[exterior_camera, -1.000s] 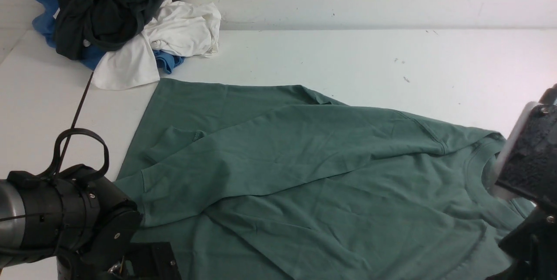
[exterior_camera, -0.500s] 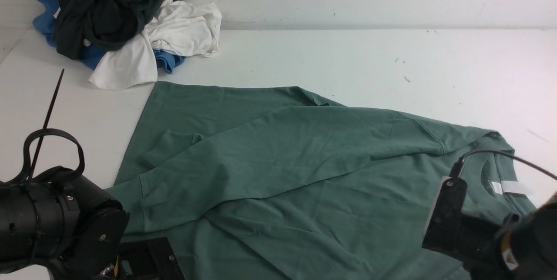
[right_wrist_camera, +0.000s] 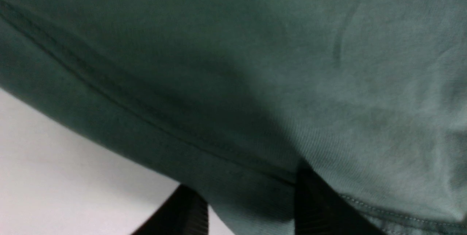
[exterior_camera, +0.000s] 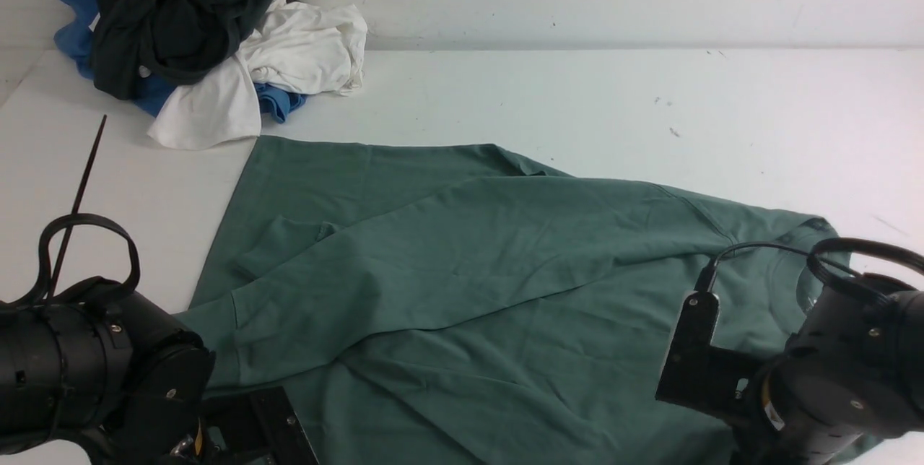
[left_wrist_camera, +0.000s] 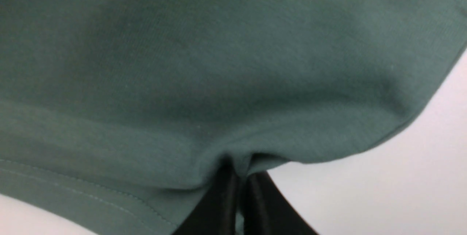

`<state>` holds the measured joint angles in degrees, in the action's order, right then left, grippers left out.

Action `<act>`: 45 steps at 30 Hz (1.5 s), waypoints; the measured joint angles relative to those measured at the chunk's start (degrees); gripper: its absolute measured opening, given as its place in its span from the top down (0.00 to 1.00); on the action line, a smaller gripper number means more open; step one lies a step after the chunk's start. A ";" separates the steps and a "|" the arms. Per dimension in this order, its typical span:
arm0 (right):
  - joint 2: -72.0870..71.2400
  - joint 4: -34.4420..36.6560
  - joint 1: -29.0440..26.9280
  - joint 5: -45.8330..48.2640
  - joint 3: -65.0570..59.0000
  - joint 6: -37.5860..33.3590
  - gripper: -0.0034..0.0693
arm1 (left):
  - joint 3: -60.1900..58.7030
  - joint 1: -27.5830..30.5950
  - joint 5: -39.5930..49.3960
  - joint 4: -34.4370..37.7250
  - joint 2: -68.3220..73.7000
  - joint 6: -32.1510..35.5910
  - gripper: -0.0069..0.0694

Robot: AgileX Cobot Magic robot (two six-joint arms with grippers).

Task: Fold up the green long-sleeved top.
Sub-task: Use both arms simultaneously to clamp the lower edge of the clothing fabric, then use both arms to drag the lower edge of the fabric forward and fold it over the upper edge

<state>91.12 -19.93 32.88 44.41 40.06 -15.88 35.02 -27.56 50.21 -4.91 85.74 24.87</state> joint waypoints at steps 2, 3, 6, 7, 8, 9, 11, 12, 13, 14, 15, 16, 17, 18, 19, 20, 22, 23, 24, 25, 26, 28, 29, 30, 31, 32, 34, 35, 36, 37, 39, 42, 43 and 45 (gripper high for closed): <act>-0.50 0.00 0.00 0.00 -0.26 0.03 0.72 | 0.00 0.00 0.00 0.02 0.00 -0.46 0.91; -0.96 0.00 0.00 0.30 -0.53 0.03 0.80 | 0.00 0.00 0.00 0.02 0.00 -0.72 0.91; -5.01 0.05 0.00 4.13 -0.27 -2.42 0.94 | 0.00 0.00 1.48 -0.12 -0.86 -2.00 0.91; -7.20 0.11 0.00 6.38 0.46 -3.97 0.95 | 0.26 0.00 2.53 -0.18 -1.73 -2.17 0.91; -8.98 0.17 -0.07 8.42 1.32 -4.98 0.95 | 0.56 0.00 3.65 -0.32 -2.39 -2.41 0.91; -11.52 0.62 -0.55 11.51 2.96 -7.34 0.95 | 1.60 0.00 5.52 -0.78 -4.35 -2.61 0.91; -14.21 1.31 -1.65 15.31 5.54 -9.74 0.95 | 3.28 0.00 7.62 -1.78 -6.65 -2.80 0.91; -15.74 2.43 -3.13 17.67 7.71 -11.43 0.95 | 5.64 0.00 8.65 -2.92 -8.95 -2.94 0.91; -15.88 2.57 -3.37 18.34 8.44 -11.99 0.95 | 6.02 0.00 8.82 -3.38 -9.26 -2.94 0.91; -16.48 4.01 -5.20 20.02 10.65 -13.51 0.95 | 9.04 0.00 9.43 -4.94 -11.01 -2.99 0.90; -16.46 5.36 -6.59 20.86 12.52 -14.74 0.95 | 11.47 0.13 9.70 -6.71 -11.85 -2.98 0.90; -16.15 7.90 -8.48 21.55 15.50 -16.70 0.95 | 15.67 0.82 9.83 -8.45 -12.05 -2.98 0.89; -15.78 8.95 -9.49 21.81 17.05 -17.56 0.95 | 17.31 1.29 9.83 -9.18 -11.84 -2.98 0.89; -15.27 10.67 -10.46 22.25 18.66 -18.42 0.96 | 19.53 2.30 9.90 -9.66 -11.21 -2.90 0.89; -14.95 11.02 -10.92 22.35 19.08 -18.64 0.96 | 20.66 2.54 9.90 -9.73 -11.04 -2.83 0.89; -14.21 12.25 -11.79 22.96 21.11 -19.65 0.96 | 22.95 3.53 9.97 -10.09 -10.24 -2.33 0.89; -12.10 14.76 -13.54 24.31 24.86 -21.37 0.96 | 28.04 6.13 10.33 -10.26 -7.54 -0.80 0.89; -9.78 15.86 -14.88 25.54 28.26 -22.41 0.96 | 32.53 8.04 10.86 -10.31 -5.26 0.98 0.89; -8.17 16.36 -15.61 25.98 30.38 -22.69 0.96 | 35.85 9.03 11.19 -10.31 -3.19 2.39 0.89; -6.51 16.81 -16.33 26.14 32.55 -22.90 0.96 | 38.06 9.81 11.27 -10.31 -1.80 3.26 0.89; -5.14 17.15 -16.91 26.29 33.87 -22.96 0.96 | 40.27 10.23 11.27 -10.31 -0.40 3.91 0.89; -1.29 17.67 -18.35 26.33 38.59 -23.29 0.96 | 46.12 11.38 11.38 -10.31 3.49 5.31 0.89; 0.47 17.79 -19.00 26.34 40.69 -23.35 0.96 | 48.59 11.65 11.38 -10.31 5.22 5.56 0.89; 2.24 17.91 -19.66 26.34 42.74 -23.55 0.96 | 50.89 11.93 11.38 -10.31 6.95 5.82 0.89; 3.98 18.15 -20.32 26.40 44.73 -23.81 0.96 | 53.07 12.30 11.31 -10.31 8.65 6.14 0.89; 4.33 18.21 -20.60 26.40 45.49 -23.94 0.96 | 53.49 12.30 11.31 -10.31 8.98 6.26 0.89; 8.67 19.56 -22.35 26.40 49.94 -25.04 0.96 | 58.55 13.14 11.25 -10.20 13.31 7.48 0.89; 9.61 19.93 -22.81 26.45 51.30 -25.35 0.96 | 59.64 13.37 11.18 -10.18 14.64 7.60 0.89; 11.72 20.88 -23.85 26.45 53.27 -25.67 0.96 | 61.74 13.64 10.99 -9.97 16.30 7.65 0.89; 12.00 20.98 -24.00 26.45 53.57 -25.67 0.96 | 62.41 13.78 10.99 -9.96 16.97 7.72 0.89; 15.01 22.35 -25.47 26.51 57.02 -26.03 0.96 | 65.82 14.32 10.29 -9.58 20.55 7.79 0.89; 18.77 23.33 -26.97 26.51 60.72 -26.27 0.96 | 70.18 14.84 8.70 -9.27 25.55 7.96 0.89; 19.00 23.37 -27.04 26.51 60.93 -26.27 0.96 | 70.42 14.91 8.59 -9.27 25.86 7.96 0.89; 22.50 23.45 -27.64 26.51 63.62 -26.32 0.96 | 73.60 15.32 6.73 -8.91 30.03 8.08 0.89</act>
<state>113.62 3.53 5.24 70.91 103.68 -42.20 108.62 -12.24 56.94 -13.81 115.77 32.95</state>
